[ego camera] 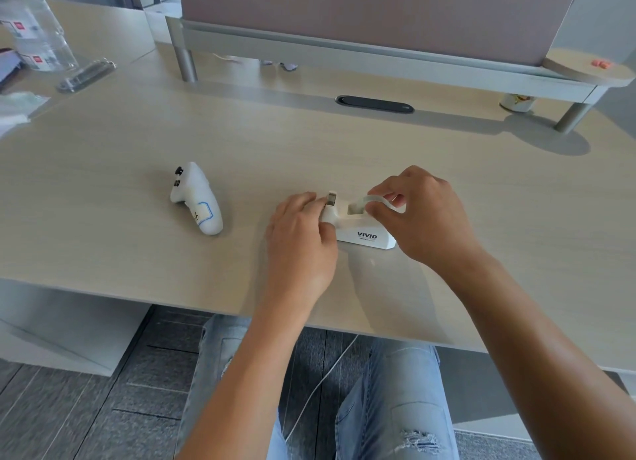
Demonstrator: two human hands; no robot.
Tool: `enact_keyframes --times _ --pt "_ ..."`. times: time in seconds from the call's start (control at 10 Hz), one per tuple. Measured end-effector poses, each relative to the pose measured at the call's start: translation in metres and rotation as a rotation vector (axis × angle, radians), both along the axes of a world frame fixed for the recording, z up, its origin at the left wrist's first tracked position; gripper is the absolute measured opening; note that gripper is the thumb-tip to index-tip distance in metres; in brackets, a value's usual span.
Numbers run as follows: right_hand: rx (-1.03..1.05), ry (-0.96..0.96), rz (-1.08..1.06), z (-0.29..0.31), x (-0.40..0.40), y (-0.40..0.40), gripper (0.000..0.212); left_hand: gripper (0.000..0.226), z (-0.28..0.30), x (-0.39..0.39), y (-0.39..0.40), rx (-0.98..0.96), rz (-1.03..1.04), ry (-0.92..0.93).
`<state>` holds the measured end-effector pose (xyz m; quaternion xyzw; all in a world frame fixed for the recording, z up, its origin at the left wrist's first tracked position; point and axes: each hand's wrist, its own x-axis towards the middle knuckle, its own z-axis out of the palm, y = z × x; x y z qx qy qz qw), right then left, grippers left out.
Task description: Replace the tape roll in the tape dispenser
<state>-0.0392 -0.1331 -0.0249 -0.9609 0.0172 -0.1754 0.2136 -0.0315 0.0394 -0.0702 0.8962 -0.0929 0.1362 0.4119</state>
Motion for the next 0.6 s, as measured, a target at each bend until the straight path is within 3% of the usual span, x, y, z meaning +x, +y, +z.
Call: enact_keyframes --times 0.3,0.6 --pt "0.029 -0.003 0.0 -0.001 -0.003 0.001 0.02 0.058 -0.013 0.001 0.004 0.065 -0.012 -0.014" --pt "0.082 -0.036 -0.015 -0.007 -0.013 -0.001 0.031 0.034 -0.009 -0.006 0.013 -0.051 0.057 0.024"
